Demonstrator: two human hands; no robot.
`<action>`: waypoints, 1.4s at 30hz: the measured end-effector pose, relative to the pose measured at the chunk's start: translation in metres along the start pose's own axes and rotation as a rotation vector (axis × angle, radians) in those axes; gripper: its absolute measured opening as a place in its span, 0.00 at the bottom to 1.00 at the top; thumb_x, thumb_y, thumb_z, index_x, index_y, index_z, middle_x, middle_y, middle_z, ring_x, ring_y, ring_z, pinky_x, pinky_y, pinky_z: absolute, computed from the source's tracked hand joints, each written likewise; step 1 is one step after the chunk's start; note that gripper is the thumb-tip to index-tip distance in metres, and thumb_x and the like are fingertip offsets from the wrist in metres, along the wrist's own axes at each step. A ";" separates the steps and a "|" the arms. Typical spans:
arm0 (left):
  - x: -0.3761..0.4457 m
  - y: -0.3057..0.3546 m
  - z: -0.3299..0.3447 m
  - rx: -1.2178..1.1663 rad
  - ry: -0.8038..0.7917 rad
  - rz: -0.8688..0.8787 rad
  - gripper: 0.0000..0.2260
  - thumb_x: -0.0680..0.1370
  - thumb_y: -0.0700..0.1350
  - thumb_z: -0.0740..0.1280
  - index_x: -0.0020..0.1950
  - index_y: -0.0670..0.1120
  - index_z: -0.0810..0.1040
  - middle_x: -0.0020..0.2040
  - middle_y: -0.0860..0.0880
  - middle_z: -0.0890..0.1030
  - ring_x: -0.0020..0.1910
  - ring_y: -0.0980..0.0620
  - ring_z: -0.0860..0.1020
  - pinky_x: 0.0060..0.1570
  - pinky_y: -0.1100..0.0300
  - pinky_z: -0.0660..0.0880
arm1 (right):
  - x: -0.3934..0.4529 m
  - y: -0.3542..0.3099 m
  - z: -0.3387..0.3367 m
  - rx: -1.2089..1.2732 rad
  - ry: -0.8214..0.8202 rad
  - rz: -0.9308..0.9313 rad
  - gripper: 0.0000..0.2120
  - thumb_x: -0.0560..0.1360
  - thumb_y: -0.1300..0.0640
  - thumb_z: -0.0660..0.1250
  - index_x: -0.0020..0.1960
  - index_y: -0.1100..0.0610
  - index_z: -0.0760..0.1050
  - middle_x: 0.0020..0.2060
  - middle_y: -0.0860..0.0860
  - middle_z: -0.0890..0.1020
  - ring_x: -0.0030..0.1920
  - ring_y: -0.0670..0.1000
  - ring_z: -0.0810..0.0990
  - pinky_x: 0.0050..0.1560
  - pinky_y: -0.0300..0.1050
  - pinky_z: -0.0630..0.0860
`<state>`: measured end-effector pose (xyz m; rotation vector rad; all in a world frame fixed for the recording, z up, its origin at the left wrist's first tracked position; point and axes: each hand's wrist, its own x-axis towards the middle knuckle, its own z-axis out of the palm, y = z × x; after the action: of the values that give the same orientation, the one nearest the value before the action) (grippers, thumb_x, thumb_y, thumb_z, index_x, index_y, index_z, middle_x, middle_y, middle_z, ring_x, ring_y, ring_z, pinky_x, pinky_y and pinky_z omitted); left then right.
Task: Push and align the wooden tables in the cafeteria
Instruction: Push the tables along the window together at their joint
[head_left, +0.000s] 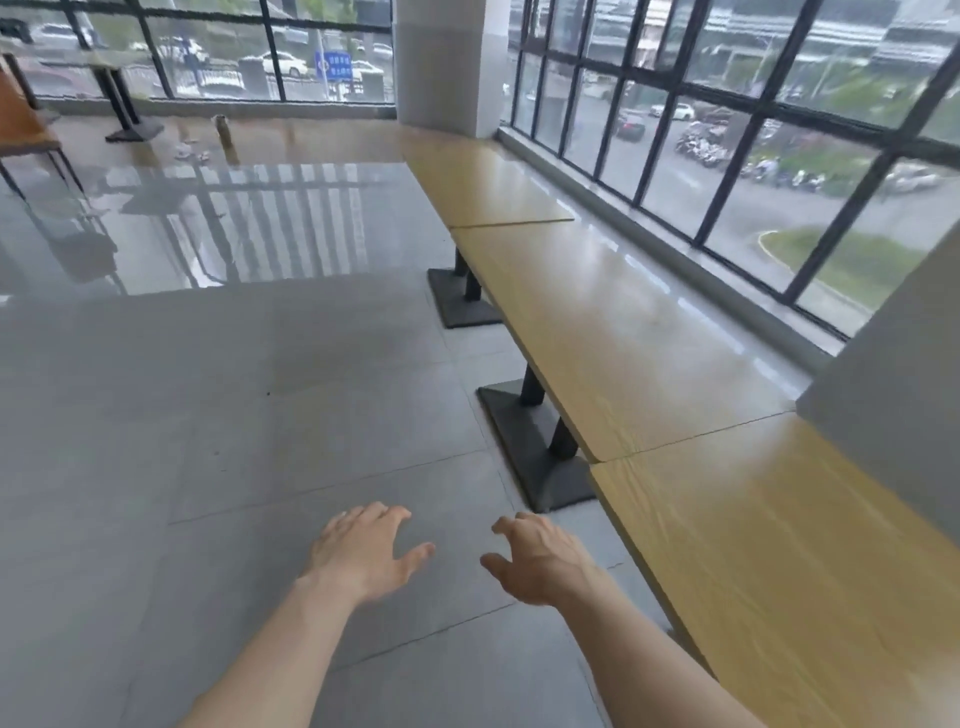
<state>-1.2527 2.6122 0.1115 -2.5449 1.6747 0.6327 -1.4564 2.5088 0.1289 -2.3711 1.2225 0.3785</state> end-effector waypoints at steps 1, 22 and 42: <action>0.026 0.005 -0.008 0.012 -0.008 0.045 0.32 0.78 0.71 0.55 0.78 0.56 0.64 0.76 0.53 0.69 0.76 0.49 0.67 0.74 0.50 0.61 | 0.012 0.006 -0.008 0.026 0.016 0.037 0.27 0.82 0.40 0.62 0.76 0.51 0.67 0.69 0.53 0.74 0.66 0.56 0.75 0.64 0.53 0.75; 0.293 0.288 0.051 0.095 -0.043 0.996 0.32 0.79 0.69 0.53 0.79 0.55 0.63 0.80 0.54 0.64 0.81 0.53 0.57 0.80 0.54 0.50 | 0.053 0.268 0.015 0.328 0.348 0.947 0.24 0.83 0.40 0.55 0.73 0.52 0.69 0.70 0.52 0.73 0.70 0.56 0.71 0.67 0.51 0.69; 0.369 0.327 0.201 0.054 0.021 1.450 0.28 0.82 0.63 0.56 0.77 0.49 0.70 0.78 0.49 0.69 0.80 0.47 0.61 0.80 0.47 0.55 | 0.120 0.286 0.163 0.107 0.814 1.273 0.30 0.81 0.41 0.54 0.76 0.55 0.69 0.78 0.56 0.68 0.80 0.58 0.62 0.79 0.59 0.55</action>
<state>-1.4815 2.2016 -0.1381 -0.8663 3.2100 0.4766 -1.6287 2.3609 -0.1383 -1.3154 2.9183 -0.3572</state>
